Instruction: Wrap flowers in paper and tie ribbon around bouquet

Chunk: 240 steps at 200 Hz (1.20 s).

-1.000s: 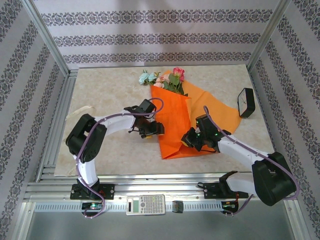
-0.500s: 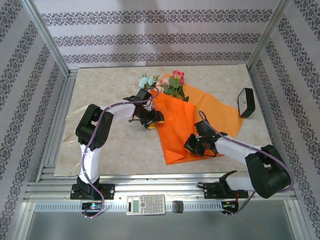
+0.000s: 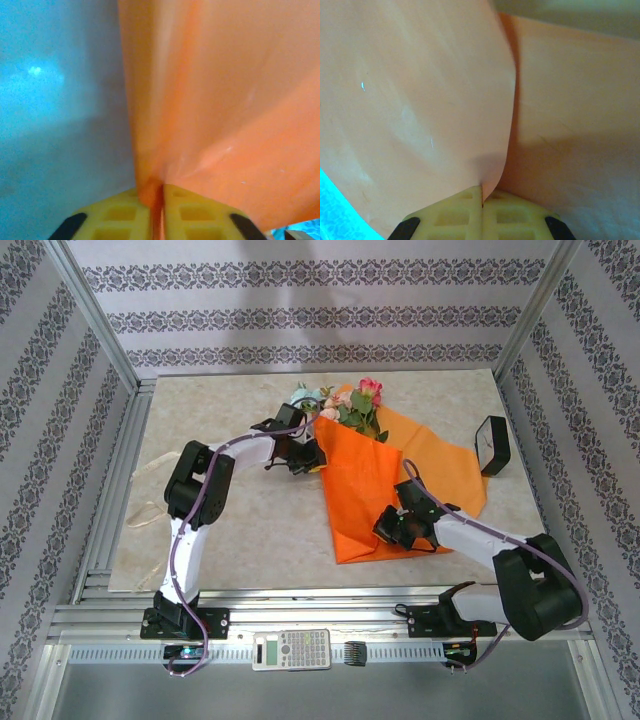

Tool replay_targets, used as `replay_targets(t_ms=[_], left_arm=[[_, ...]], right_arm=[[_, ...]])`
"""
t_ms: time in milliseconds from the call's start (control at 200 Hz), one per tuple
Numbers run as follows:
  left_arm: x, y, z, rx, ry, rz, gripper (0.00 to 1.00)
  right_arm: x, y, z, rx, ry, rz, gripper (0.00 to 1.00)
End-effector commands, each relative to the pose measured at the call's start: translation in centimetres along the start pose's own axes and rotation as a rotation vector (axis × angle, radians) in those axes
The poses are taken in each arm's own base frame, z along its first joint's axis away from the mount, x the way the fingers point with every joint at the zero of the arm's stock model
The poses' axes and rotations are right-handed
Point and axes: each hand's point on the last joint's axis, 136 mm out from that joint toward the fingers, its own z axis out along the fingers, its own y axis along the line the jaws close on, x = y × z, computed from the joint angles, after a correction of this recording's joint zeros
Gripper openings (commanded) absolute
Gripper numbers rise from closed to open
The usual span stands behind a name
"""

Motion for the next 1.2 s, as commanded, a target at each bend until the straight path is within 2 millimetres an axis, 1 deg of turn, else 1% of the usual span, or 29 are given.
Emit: replay_targets(t_ms=[0, 85, 225, 250, 300, 340, 375, 530, 629, 704, 834, 874, 914, 1024, 1099, 1194], left_arm=[[-3.9, 0.3, -1.3, -0.024, -0.107, 0.036, 0.03], [-5.0, 0.4, -1.9, -0.027, -0.124, 0.038, 0.00], [-6.1, 0.8, -2.4, -0.012, -0.129, 0.030, 0.01], [-6.2, 0.8, -2.4, -0.008, -0.128, 0.028, 0.04], [-6.2, 0.9, -2.4, -0.002, -0.121, 0.023, 0.18], [-6.3, 1.1, -2.3, 0.006, -0.118, 0.017, 0.27], [-6.5, 1.3, -2.2, 0.009, -0.118, 0.011, 0.30], [-7.7, 0.8, -1.5, 0.047, -0.110, 0.011, 0.32], [-8.1, 0.9, -0.8, 0.052, -0.090, 0.013, 0.37], [-8.4, 0.9, -0.5, 0.061, -0.094, 0.010, 0.46], [-8.7, 0.4, -0.1, 0.109, -0.107, -0.008, 0.47], [-8.7, 0.4, 0.2, 0.114, -0.105, -0.013, 0.45], [-8.8, 0.4, 0.3, 0.117, -0.108, -0.018, 0.37], [-9.5, 0.7, 0.4, 0.111, -0.127, -0.029, 0.00], [-10.4, 0.8, 0.0, 0.087, -0.151, -0.026, 0.00], [-11.9, 0.9, -0.9, 0.084, -0.190, -0.034, 0.00]], right_arm=[[0.0, -0.4, -0.7, 0.045, 0.007, -0.006, 0.00], [0.2, 0.4, -0.8, 0.030, 0.033, 0.007, 0.00], [0.8, 1.2, -0.6, 0.031, 0.060, 0.027, 0.00], [0.8, 1.3, -0.6, 0.034, 0.058, 0.026, 0.00], [0.8, 1.1, -0.4, 0.043, 0.050, 0.027, 0.00], [0.8, 0.9, -0.2, 0.048, 0.043, 0.027, 0.00], [0.7, 0.6, 0.0, 0.054, 0.042, 0.029, 0.00], [0.8, 0.0, 0.9, 0.057, 0.063, 0.030, 0.00], [0.7, -0.1, 1.3, 0.063, 0.065, 0.031, 0.00], [0.5, -0.1, 1.5, 0.062, 0.064, 0.035, 0.00], [0.3, 0.1, 1.5, 0.062, 0.065, 0.033, 0.00], [0.2, 0.1, 1.5, 0.064, 0.067, 0.032, 0.00], [0.2, 0.1, 1.4, 0.065, 0.065, 0.029, 0.00], [0.2, -0.2, 1.1, 0.078, 0.070, 0.021, 0.00], [0.0, 0.1, 0.6, 0.083, 0.066, -0.005, 0.00], [-0.3, 1.6, 0.4, 0.058, 0.073, -0.034, 0.00]])
